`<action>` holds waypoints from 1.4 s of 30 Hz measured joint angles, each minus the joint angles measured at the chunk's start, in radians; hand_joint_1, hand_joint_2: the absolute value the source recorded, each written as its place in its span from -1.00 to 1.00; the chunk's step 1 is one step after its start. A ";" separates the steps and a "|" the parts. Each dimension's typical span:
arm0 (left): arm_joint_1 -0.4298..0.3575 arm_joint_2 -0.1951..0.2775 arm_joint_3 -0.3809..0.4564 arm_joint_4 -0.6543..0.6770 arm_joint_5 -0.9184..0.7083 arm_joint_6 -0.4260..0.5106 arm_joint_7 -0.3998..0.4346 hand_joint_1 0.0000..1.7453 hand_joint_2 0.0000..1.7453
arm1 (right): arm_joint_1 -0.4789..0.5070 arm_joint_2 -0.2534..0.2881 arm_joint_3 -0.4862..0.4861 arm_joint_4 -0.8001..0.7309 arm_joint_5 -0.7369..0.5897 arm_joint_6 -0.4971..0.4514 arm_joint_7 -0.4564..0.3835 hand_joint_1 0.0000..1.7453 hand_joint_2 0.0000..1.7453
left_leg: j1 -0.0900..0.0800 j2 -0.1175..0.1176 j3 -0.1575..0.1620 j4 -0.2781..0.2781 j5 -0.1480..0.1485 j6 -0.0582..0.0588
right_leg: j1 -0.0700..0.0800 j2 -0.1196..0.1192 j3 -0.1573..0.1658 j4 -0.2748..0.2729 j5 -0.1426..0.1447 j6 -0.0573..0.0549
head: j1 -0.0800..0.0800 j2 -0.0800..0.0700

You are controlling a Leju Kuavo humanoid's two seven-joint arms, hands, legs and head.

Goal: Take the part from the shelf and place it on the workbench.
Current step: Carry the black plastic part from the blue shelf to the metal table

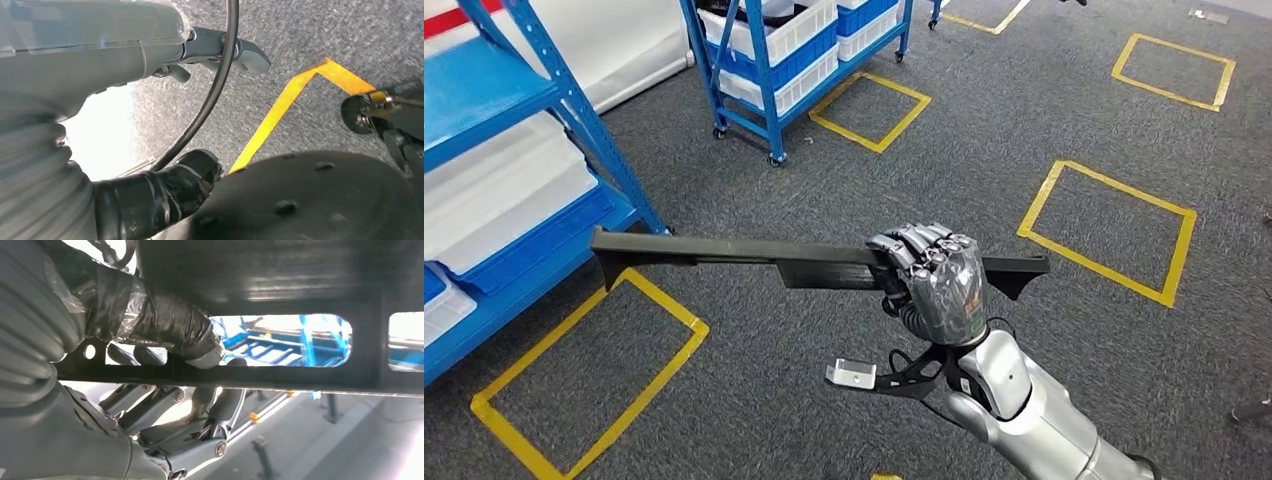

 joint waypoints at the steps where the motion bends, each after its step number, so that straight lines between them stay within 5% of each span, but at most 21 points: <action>1: -0.002 0.000 0.000 0.000 0.002 -0.002 -0.003 -1.00 1.00 | 0.001 -0.001 -0.001 0.001 0.011 0.000 0.003 1.00 1.00 | 0.003 0.003 -0.005 0.003 0.008 -0.009 | 0.008 0.002 0.003 -0.022 -0.010 -0.015 | 0.000 0.000; 3: -0.002 0.000 0.000 0.000 0.008 -0.009 -0.012 -1.00 1.00 | 0.001 -0.004 -0.002 0.003 0.028 -0.001 0.009 1.00 1.00 | 0.011 -0.008 -0.016 0.005 0.010 -0.025 | 0.012 0.002 -0.016 -0.027 0.003 -0.043 | 0.000 0.000; 4: 0.000 0.000 0.000 0.000 0.011 -0.013 -0.016 -1.00 1.00 | -0.001 -0.006 -0.003 0.005 0.035 -0.001 0.011 1.00 1.00 | 0.015 -0.026 -0.026 0.023 -0.012 -0.032 | 0.013 0.003 -0.026 -0.028 0.012 -0.056 | 0.000 0.000; 6: 0.006 0.000 -0.001 0.000 0.015 -0.018 -0.019 -1.00 1.00 | -0.004 -0.007 -0.003 0.008 0.043 0.001 0.016 1.00 1.00 | 0.017 -0.071 -0.057 0.117 -0.104 -0.037 | 0.017 0.005 -0.046 -0.029 0.031 -0.072 | 0.000 0.000; 8: 0.010 0.001 -0.001 0.000 0.020 -0.022 -0.020 -1.00 1.00 | -0.006 -0.007 -0.003 0.012 0.048 0.003 0.019 1.00 1.00 | 0.016 -0.091 -0.087 0.240 -0.174 -0.034 | 0.025 0.010 -0.067 -0.028 0.049 -0.079 | 0.000 0.000; 10: 0.011 0.002 -0.001 0.000 0.025 -0.024 -0.020 -1.00 1.00 | -0.008 -0.008 -0.002 0.018 0.053 0.004 0.022 1.00 1.00 | 0.013 -0.093 -0.067 0.267 -0.160 -0.024 | 0.033 0.016 -0.084 -0.026 0.064 -0.081 | 0.000 0.000; 12: 0.010 0.004 -0.001 0.000 0.029 -0.025 -0.020 -1.00 1.00 | -0.010 -0.008 -0.002 0.021 0.057 0.004 0.025 1.00 1.00 | 0.003 -0.097 0.020 0.158 -0.108 -0.006 | 0.036 0.021 -0.094 -0.024 0.075 -0.080 | 0.000 0.000; 14: 0.010 0.009 -0.001 0.002 0.031 -0.026 -0.020 -1.00 1.00 | -0.012 -0.009 -0.002 0.023 0.058 0.004 0.027 1.00 1.00 | -0.008 -0.103 0.109 0.025 -0.088 0.014 | 0.038 0.024 -0.099 -0.023 0.084 -0.074 | 0.000 0.000; 16: 0.009 0.012 -0.001 0.003 0.031 -0.026 -0.020 -1.00 1.00 | -0.014 -0.011 -0.002 0.024 0.058 0.004 0.028 1.00 1.00 | -0.015 -0.104 0.136 -0.031 -0.092 0.023 | 0.036 0.025 -0.103 -0.024 0.095 -0.062 | 0.000 0.000; 19: 0.008 0.010 -0.001 0.003 0.033 -0.026 -0.020 -1.00 1.00 | -0.015 -0.017 -0.002 0.025 0.060 0.004 0.030 1.00 1.00 | -0.010 -0.098 0.138 -0.061 -0.070 0.031 | 0.035 0.026 -0.110 -0.015 0.091 -0.046 | 0.000 0.000; 23: 0.010 0.008 -0.002 0.003 0.038 -0.026 -0.018 -1.00 1.00 | -0.017 -0.024 -0.002 0.031 0.062 0.005 0.030 1.00 1.00 | -0.006 -0.088 0.117 -0.069 -0.044 0.042 | 0.031 0.027 -0.193 0.187 -0.037 -0.034 | 0.001 0.000; 24: 0.010 0.008 -0.002 0.003 0.040 -0.026 -0.017 -1.00 1.00 | -0.017 -0.025 -0.002 0.034 0.062 0.006 0.030 1.00 1.00 | -0.005 -0.087 0.108 -0.062 -0.043 0.041 | 0.027 0.027 -0.203 0.222 -0.048 -0.031 | 0.001 0.000; 25: 0.010 0.008 -0.003 0.003 0.043 -0.026 -0.017 -1.00 1.00 | -0.016 -0.025 -0.002 0.035 0.061 0.008 0.030 1.00 1.00 | -0.004 -0.087 0.099 -0.055 -0.042 0.040 | 0.024 0.027 -0.195 0.224 -0.042 -0.028 | 0.001 0.000; 28: 0.010 0.007 -0.005 0.003 0.047 -0.026 -0.017 -1.00 1.00 | -0.018 -0.027 -0.002 0.038 0.048 0.023 0.030 1.00 1.00 | 0.000 -0.087 0.077 -0.021 -0.050 0.026 | 0.017 0.025 -0.091 0.063 0.023 -0.020 | 0.001 0.000; 30: 0.010 0.008 -0.005 0.003 0.051 -0.026 -0.017 -1.00 1.00 | -0.020 -0.027 -0.001 0.039 0.034 0.035 0.031 1.00 1.00 | -0.001 -0.088 0.063 -0.001 -0.055 0.013 | 0.019 0.027 -0.061 0.002 0.033 -0.028 | 0.001 0.000; 33: 0.010 0.013 -0.005 0.003 0.060 -0.029 -0.016 -1.00 1.00 | -0.030 -0.023 0.003 0.039 0.021 0.061 0.034 1.00 1.00 | 0.001 -0.088 0.055 0.006 -0.055 -0.004 | 0.023 0.033 -0.069 -0.002 0.038 -0.051 | 0.000 0.000; 35: 0.011 0.019 -0.005 0.003 0.066 -0.037 -0.015 -1.00 1.00 | -0.047 -0.014 0.014 0.040 0.028 0.078 0.038 1.00 1.00 | 0.003 -0.090 0.036 0.047 -0.091 -0.014 | 0.021 0.037 -0.073 -0.007 0.047 -0.067 | 0.000 0.000; 39: 0.011 0.034 -0.005 0.003 0.074 -0.052 -0.015 -1.00 1.00 | -0.077 0.011 0.048 0.051 0.048 0.093 0.050 1.00 1.00 | 0.004 -0.092 -0.057 0.264 -0.199 -0.020 | 0.027 0.053 -0.087 -0.008 0.058 -0.082 | 0.000 0.000; 40: 0.012 0.037 -0.005 0.003 0.078 -0.054 -0.014 -1.00 1.00 | -0.082 0.018 0.057 0.055 0.053 0.094 0.053 1.00 1.00 | 0.004 -0.094 -0.058 0.274 -0.192 -0.018 | 0.029 0.060 -0.089 -0.008 0.059 -0.083 | 0.000 0.000; 42: 0.016 0.049 -0.003 0.003 0.090 -0.060 -0.012 -1.00 1.00 | -0.099 0.040 0.082 0.067 0.069 0.094 0.062 1.00 1.00 | 0.001 -0.108 -0.010 0.187 -0.132 -0.006 | 0.033 0.079 -0.089 -0.008 0.062 -0.083 | 0.000 0.000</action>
